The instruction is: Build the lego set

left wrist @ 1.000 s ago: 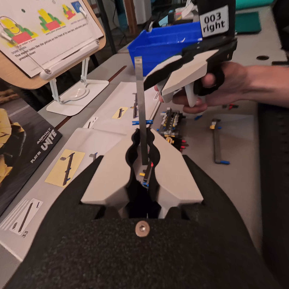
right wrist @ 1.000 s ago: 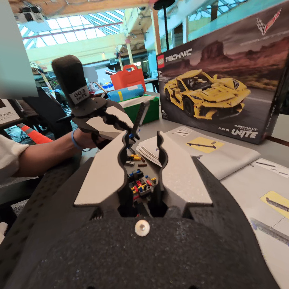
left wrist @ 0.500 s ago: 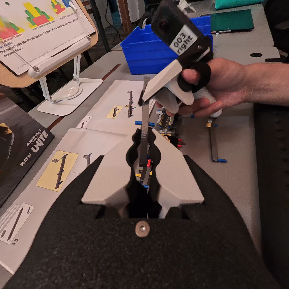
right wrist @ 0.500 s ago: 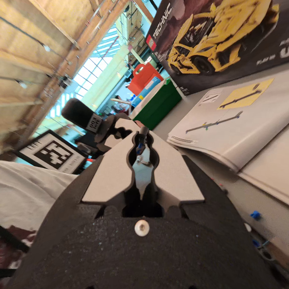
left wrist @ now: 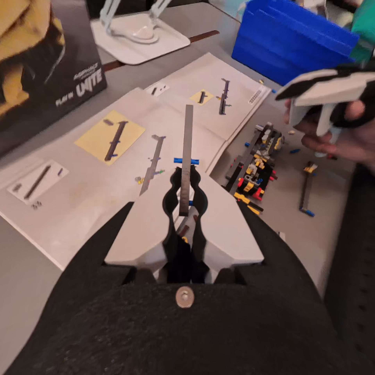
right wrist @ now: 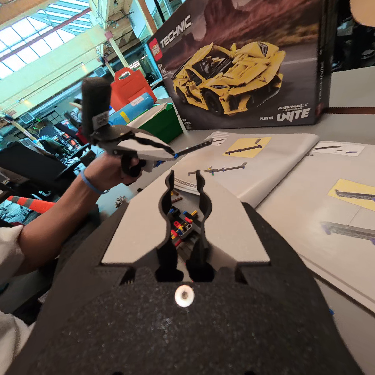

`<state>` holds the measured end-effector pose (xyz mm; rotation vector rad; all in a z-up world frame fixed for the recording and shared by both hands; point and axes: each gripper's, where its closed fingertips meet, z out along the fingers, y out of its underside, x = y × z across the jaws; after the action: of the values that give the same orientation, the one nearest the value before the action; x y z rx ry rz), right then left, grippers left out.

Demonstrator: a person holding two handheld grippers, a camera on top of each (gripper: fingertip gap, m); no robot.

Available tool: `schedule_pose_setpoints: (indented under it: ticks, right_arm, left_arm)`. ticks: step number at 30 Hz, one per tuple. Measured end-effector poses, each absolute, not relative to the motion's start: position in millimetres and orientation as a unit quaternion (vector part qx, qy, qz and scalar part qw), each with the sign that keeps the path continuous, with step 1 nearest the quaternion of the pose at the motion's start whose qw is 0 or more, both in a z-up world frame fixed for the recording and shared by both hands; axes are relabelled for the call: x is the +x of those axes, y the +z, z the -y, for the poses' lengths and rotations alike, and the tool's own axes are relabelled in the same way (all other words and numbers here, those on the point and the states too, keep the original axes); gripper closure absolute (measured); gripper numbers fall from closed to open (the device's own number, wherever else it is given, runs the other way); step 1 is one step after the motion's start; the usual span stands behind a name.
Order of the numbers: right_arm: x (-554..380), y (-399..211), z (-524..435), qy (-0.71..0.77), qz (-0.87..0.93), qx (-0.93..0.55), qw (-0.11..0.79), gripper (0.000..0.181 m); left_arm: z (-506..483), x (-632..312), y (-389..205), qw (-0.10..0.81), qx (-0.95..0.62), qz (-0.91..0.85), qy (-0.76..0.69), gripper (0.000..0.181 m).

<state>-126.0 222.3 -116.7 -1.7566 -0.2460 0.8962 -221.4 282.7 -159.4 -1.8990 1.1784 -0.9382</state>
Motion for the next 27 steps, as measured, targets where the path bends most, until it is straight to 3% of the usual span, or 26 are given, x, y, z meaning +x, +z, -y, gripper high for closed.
schedule_pose_setpoints:
  ticks: [9,20,27]
  right_arm:
    - [-142.6,-120.4,-215.5,0.416,0.116,-0.741,0.514,0.171]
    - [-144.9,-124.0,-214.9,0.423,0.115,-0.747,0.499,0.173]
    - [-138.6,-131.9,-221.3,0.351,0.138,-0.764,0.524,0.163]
  left_arm:
    - [-294.7,-234.2,-165.3,0.261,-0.762,-0.345,-0.482,0.174]
    - [-293.1,-233.6,-166.0,0.259,-0.763,-0.347,-0.48,0.174]
    - [-281.1,-226.0,-165.4,0.252,-0.753,-0.374,-0.478,0.174]
